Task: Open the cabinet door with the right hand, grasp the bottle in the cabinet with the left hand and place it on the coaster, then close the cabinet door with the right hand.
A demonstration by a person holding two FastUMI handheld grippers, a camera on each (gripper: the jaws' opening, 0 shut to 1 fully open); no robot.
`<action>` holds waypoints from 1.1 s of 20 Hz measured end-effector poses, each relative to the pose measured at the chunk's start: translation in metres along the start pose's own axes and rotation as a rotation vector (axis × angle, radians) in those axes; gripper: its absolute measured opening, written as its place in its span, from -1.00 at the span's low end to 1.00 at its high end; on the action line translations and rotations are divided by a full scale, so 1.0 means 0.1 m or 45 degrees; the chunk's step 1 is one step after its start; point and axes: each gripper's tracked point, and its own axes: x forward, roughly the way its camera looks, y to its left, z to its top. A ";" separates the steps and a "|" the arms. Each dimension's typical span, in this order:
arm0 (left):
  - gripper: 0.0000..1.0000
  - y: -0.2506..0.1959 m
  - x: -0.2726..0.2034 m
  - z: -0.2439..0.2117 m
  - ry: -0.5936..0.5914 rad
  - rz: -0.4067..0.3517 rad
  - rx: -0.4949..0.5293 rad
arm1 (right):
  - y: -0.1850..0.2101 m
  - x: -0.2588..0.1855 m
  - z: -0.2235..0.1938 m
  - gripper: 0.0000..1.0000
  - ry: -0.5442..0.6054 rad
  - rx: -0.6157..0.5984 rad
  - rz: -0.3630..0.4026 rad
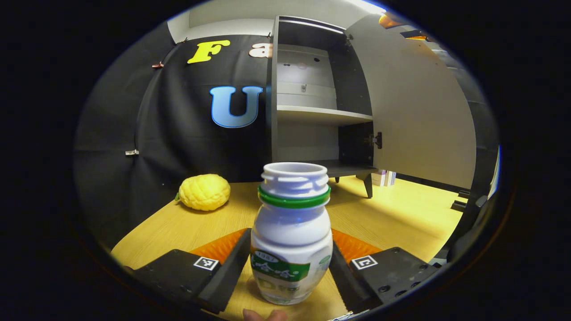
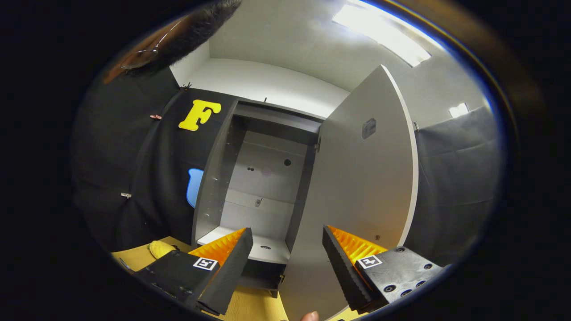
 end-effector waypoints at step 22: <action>0.87 0.01 -0.59 2.47 -0.076 0.177 -0.022 | -0.11 -0.09 -0.19 0.94 0.126 0.244 0.125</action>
